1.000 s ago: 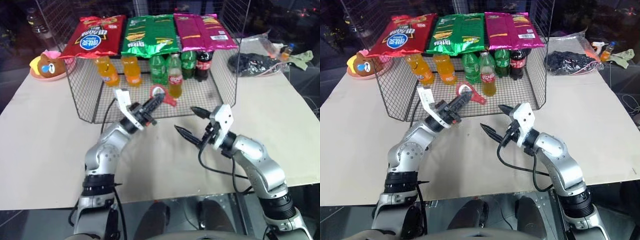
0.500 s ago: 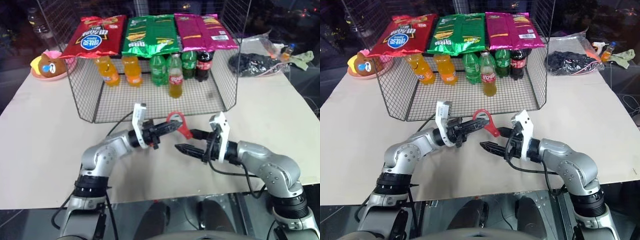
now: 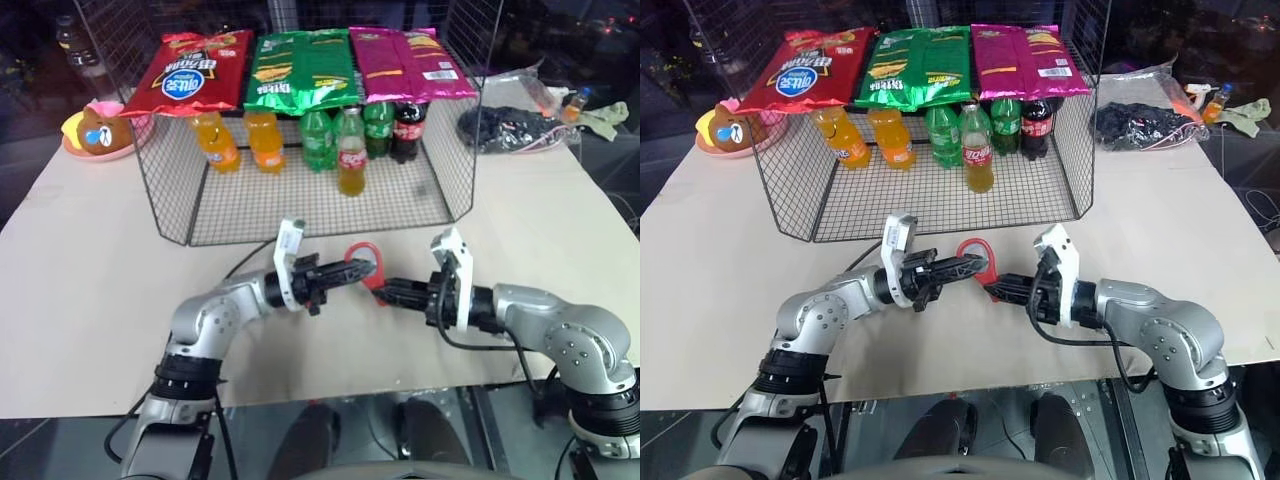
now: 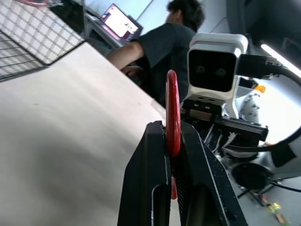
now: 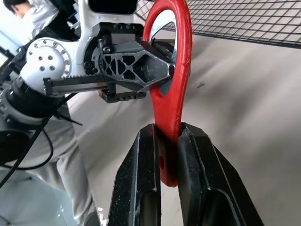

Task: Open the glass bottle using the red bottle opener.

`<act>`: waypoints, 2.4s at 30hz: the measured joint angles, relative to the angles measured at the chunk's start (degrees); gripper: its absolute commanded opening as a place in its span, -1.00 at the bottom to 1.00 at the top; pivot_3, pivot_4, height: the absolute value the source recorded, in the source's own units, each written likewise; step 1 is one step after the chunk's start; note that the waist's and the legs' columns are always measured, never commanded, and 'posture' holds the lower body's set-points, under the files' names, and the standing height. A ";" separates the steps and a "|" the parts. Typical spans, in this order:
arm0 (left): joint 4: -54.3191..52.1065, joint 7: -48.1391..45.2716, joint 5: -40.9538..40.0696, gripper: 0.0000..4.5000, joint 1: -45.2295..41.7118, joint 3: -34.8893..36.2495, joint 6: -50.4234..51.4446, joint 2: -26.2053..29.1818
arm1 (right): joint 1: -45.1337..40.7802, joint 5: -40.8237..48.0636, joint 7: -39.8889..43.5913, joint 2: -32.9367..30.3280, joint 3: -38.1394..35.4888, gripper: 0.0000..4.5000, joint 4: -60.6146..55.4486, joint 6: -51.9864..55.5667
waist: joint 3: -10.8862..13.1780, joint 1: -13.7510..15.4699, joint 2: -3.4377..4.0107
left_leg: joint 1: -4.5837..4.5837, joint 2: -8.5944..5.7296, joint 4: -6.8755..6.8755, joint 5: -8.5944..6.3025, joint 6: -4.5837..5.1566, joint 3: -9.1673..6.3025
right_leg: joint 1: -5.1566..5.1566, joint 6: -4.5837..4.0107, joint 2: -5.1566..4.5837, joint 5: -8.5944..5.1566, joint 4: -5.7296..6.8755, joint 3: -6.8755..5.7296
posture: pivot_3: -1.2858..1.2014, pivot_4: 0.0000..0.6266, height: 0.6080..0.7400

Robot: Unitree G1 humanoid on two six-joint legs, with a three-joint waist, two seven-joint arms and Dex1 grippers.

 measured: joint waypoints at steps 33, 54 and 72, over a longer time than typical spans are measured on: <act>-0.56 1.35 0.30 -1.00 0.45 0.26 0.59 -2.36 | 0.42 0.80 -1.91 -0.08 1.10 -0.99 0.83 4.20 | 0.00 0.07 0.00 | -0.01 0.00 0.00 0.00 0.00 -0.01 | 0.00 0.00 -0.01 0.00 -0.02 0.00 | 0.03 -0.52 1.00; 2.73 6.41 4.57 0.90 -0.15 3.51 -6.93 -5.85 | 0.38 2.99 -6.19 4.90 -4.01 -1.00 4.38 2.28 | 0.00 0.09 0.00 | 0.00 0.00 0.00 0.00 0.00 0.00 | 0.00 0.00 0.00 0.00 0.01 0.00 | 0.03 -0.52 1.00; -3.02 25.39 23.43 0.99 4.85 5.39 -28.47 -10.71 | 2.61 -6.34 -7.25 2.94 -7.23 -1.00 9.20 -10.86 | 0.00 0.11 0.00 | -0.01 0.02 -0.03 0.00 0.00 0.03 | -0.01 0.00 0.00 0.00 -0.01 0.03 | 0.03 -0.52 1.00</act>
